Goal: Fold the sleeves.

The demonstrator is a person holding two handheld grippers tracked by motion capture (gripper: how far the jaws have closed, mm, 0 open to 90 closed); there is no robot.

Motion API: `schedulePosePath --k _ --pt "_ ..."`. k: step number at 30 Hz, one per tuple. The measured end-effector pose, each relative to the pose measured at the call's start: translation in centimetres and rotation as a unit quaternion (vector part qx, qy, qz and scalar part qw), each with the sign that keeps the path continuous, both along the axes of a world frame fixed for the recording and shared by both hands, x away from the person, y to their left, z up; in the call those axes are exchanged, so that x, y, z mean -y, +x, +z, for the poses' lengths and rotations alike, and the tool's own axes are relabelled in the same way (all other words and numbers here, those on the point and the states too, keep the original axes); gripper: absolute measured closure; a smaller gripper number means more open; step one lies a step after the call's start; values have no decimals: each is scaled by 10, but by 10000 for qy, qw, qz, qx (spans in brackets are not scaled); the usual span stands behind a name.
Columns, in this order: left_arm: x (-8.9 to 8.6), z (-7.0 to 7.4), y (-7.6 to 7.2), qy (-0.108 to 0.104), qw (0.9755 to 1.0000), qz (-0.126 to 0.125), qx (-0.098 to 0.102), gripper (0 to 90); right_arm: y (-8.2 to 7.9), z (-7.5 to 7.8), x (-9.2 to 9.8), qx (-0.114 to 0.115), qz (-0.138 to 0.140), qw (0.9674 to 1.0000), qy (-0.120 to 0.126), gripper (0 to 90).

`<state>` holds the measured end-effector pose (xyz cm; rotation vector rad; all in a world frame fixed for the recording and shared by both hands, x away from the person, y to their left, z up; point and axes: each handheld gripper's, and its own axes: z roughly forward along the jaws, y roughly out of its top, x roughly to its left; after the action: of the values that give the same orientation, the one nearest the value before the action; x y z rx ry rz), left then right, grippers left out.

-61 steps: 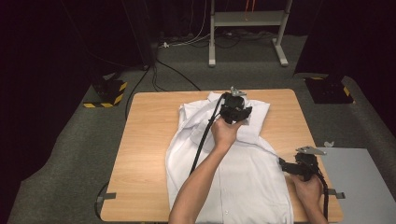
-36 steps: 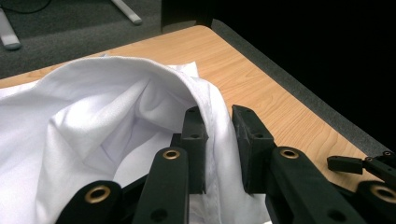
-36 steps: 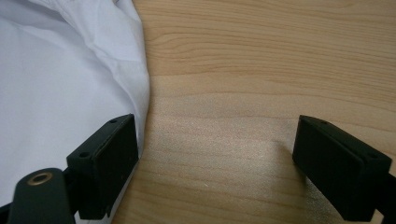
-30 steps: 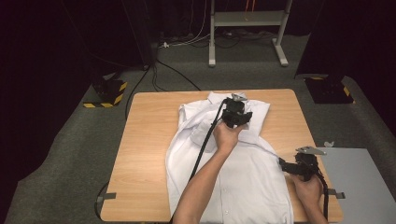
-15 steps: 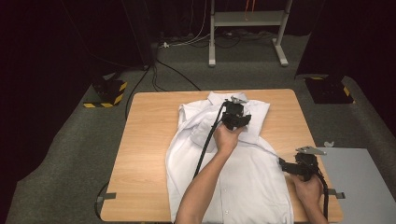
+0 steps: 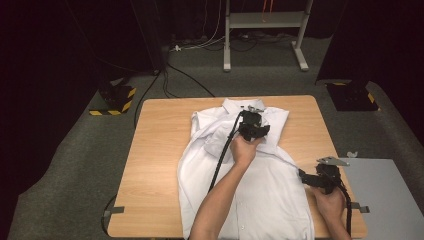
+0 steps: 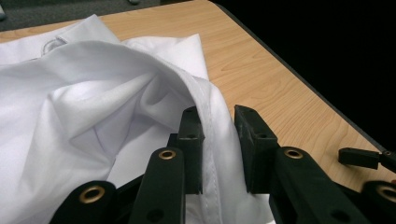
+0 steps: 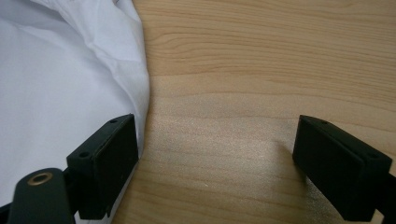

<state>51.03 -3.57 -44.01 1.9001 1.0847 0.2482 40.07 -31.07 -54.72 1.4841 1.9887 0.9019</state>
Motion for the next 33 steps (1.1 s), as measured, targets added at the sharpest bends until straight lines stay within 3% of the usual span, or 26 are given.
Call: schedulePosePath --k 16,20,24,33 --pt "3 -9 0 218 9997 -60 -57 671 0 0 0 -2 2 10000 -1 139" --pt "3 -10 1 293 9995 -4 -90 583 0 0 0 -8 -4 10000 6 139" --pt "5 -8 -1 561 9984 -19 73 436 0 0 0 -7 -4 10000 5 139" --pt "0 -7 -1 511 9986 -136 36 301 0 0 0 -7 -3 10000 5 139"
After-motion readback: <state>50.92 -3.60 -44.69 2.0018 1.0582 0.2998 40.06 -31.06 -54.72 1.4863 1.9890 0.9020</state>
